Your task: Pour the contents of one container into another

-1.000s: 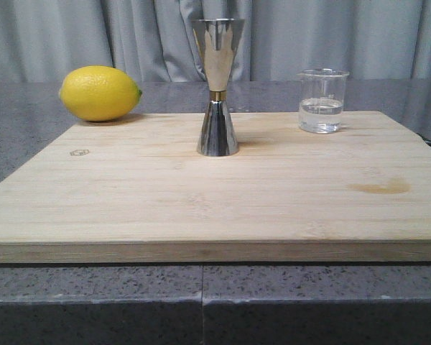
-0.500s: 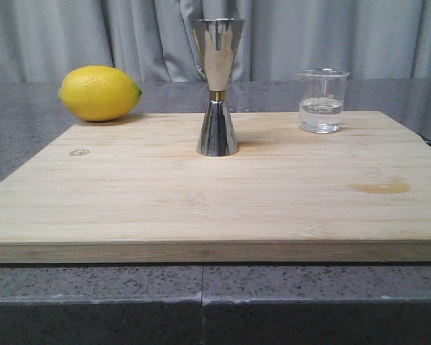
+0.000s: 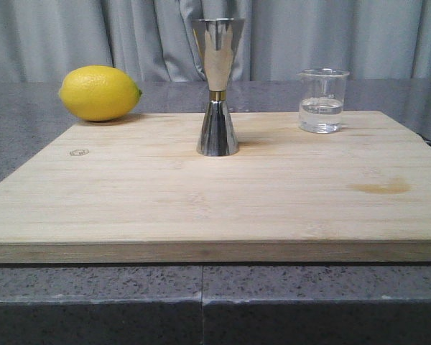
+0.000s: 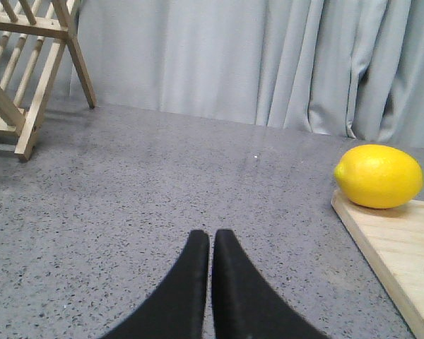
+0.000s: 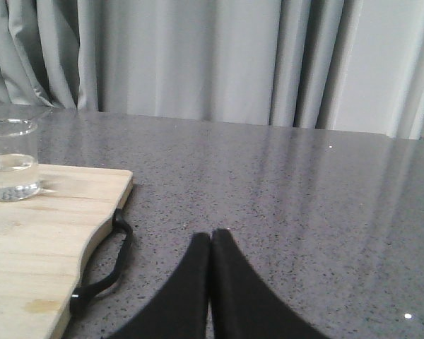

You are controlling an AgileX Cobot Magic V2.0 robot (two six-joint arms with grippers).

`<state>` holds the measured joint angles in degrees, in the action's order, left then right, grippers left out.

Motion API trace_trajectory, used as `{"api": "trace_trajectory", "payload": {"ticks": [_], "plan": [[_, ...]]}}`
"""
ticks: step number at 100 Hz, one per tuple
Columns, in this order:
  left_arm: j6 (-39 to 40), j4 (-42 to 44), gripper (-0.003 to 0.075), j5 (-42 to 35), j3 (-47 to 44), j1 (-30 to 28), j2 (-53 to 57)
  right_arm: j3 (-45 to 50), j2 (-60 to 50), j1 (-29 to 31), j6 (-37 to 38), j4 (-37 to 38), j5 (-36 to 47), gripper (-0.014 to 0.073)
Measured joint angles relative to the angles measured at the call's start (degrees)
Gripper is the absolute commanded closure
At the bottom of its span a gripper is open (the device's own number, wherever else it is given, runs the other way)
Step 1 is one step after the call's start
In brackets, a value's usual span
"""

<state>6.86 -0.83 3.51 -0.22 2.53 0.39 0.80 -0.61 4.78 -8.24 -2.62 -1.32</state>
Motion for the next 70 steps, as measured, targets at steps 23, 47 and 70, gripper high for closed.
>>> {"api": "trace_trajectory", "payload": {"ticks": [23,47,70], "plan": [[0.00,-0.10,0.0739,-0.25,0.00,0.00,0.00,0.00,0.00,0.00,0.00,0.00,0.00,0.0666],[0.00,-0.10,0.0739,-0.25,0.00,0.00,0.00,0.00,0.00,0.00,0.00,-0.54,0.00,0.0666],[0.00,-0.10,0.0739,-0.25,0.00,0.00,0.00,0.00,0.00,0.00,0.00,-0.75,0.00,0.0665]]}}
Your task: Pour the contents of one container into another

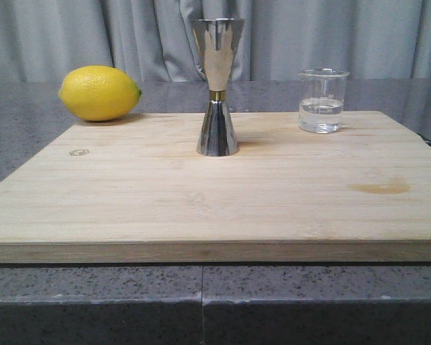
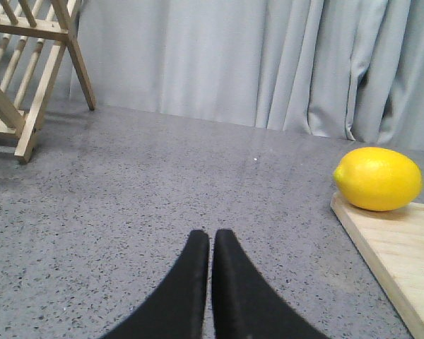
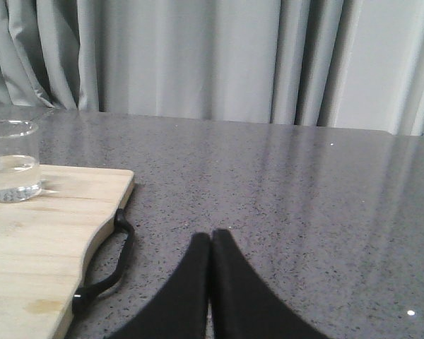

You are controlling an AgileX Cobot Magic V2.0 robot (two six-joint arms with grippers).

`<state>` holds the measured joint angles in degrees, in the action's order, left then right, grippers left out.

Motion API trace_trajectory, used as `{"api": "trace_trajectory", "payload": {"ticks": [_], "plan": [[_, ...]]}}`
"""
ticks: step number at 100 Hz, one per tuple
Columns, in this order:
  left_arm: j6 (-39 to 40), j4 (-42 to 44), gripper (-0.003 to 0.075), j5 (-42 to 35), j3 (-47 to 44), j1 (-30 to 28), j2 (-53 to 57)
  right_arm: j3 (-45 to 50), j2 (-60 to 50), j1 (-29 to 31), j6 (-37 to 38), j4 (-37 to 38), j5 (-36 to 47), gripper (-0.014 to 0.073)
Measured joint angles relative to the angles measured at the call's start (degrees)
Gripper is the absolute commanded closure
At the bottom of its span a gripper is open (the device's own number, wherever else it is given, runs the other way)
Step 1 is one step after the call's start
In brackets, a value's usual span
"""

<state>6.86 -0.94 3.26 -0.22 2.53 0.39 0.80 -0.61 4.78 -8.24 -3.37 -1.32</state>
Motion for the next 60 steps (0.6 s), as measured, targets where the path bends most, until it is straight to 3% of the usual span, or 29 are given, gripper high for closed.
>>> {"api": "trace_trajectory", "payload": {"ticks": [41,60], "plan": [[0.00,-0.11,0.0739,-0.72,0.00,0.00,0.00,0.00,0.00,0.00,0.00,-0.13,-0.11,0.0665],[0.00,-0.11,0.0739,-1.11,0.00,0.00,0.00,-2.07,0.00,0.00,0.00,-0.17,-4.37,0.0665]]}}
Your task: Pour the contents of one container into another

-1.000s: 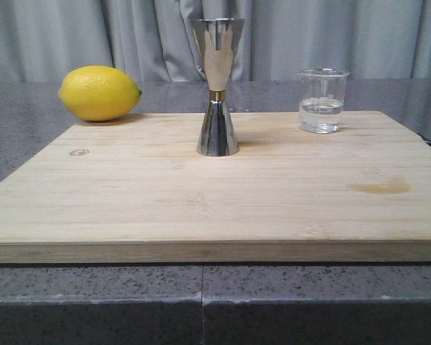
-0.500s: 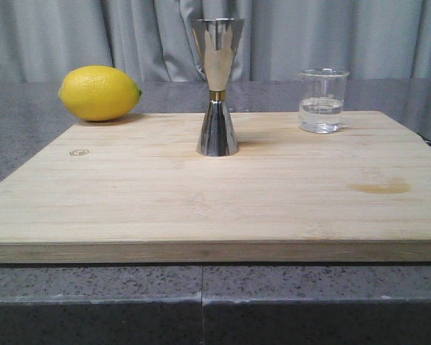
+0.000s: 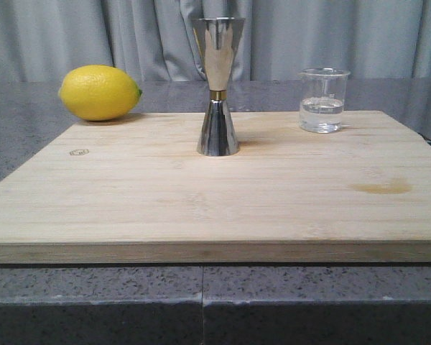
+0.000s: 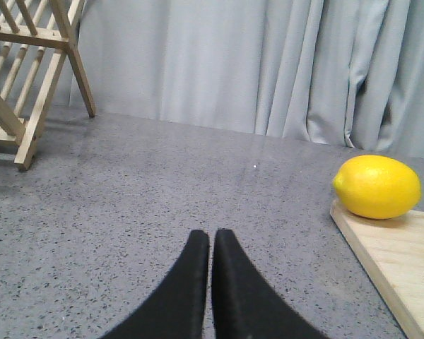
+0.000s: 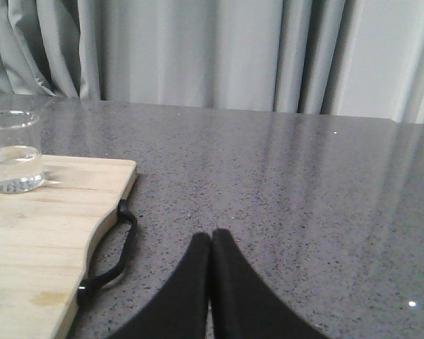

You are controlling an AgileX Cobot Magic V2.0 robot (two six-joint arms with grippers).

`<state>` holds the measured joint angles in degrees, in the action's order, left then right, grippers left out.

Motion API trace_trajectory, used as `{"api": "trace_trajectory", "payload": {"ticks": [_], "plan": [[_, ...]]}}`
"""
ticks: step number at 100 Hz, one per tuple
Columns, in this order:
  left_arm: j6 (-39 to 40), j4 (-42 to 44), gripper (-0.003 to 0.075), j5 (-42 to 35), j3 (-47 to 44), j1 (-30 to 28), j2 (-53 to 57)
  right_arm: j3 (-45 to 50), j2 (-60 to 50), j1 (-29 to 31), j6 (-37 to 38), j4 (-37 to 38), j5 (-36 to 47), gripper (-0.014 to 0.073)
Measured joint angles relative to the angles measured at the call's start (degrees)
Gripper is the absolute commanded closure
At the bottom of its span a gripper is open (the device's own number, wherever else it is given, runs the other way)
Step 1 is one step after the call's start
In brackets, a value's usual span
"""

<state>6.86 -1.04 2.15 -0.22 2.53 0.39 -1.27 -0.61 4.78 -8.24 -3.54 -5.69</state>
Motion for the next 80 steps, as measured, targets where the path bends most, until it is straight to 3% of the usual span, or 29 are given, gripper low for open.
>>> {"api": "trace_trajectory", "payload": {"ticks": [34,58,80], "plan": [[0.00,-0.61,0.0739,6.43,9.44,0.00,-1.98,-11.78,2.92,0.00,0.00,-0.54,-9.08,0.0666],[0.00,-8.04,0.0738,14.78,21.38,0.14,-12.47,-20.01,10.33,0.00,0.00,-3.02,-9.46,0.0666],[-4.82,-11.37,0.0738,19.98,32.24,5.69,-23.35,-25.80,17.60,0.00,0.00,-3.26,-10.98,0.0665]]}}
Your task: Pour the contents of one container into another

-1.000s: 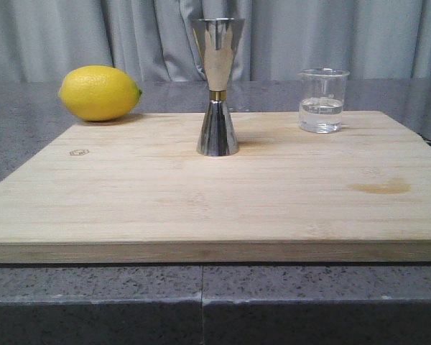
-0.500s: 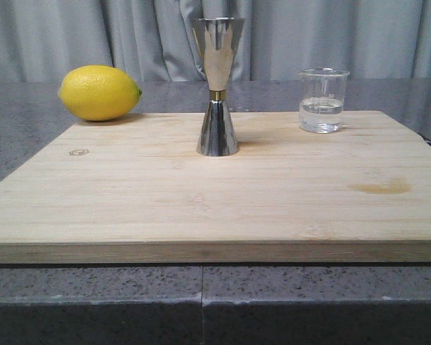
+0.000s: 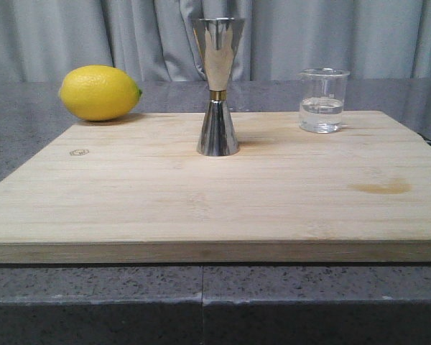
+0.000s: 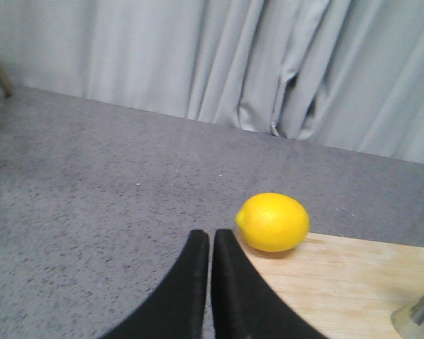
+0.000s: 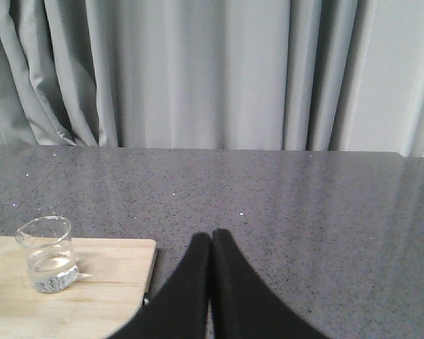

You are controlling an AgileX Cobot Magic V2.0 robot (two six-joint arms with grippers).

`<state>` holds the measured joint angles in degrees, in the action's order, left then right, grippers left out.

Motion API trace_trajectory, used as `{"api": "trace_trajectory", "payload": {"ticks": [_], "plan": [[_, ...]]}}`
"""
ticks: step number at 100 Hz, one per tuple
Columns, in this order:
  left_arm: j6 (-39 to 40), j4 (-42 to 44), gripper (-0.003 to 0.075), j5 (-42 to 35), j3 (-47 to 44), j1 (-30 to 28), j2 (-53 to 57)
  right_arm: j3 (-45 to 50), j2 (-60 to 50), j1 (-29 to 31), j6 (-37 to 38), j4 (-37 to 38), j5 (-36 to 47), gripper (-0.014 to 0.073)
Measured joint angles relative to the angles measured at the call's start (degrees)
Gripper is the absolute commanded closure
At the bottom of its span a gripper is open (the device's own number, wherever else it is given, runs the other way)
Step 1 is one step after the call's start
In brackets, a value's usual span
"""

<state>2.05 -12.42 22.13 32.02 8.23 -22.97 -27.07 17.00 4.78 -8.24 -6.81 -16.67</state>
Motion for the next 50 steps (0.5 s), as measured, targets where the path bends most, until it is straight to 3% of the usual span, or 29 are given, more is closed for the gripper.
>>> {"api": "trace_trajectory", "payload": {"ticks": [32,42,50], "plan": [[-5.58,-1.24,0.0727,-0.15,6.45,11.83,-11.07,-1.85,5.95,0.00,0.00,-0.13,-0.74,0.0651],[-7.46,-1.24,0.0663,-0.81,6.45,14.75,-12.88,-1.85,5.95,0.00,0.00,-0.13,-0.49,0.0571],[-9.08,-1.24,0.0559,-1.62,6.45,16.38,-13.79,-1.85,5.95,0.00,0.00,-0.13,0.38,0.0470]]}}
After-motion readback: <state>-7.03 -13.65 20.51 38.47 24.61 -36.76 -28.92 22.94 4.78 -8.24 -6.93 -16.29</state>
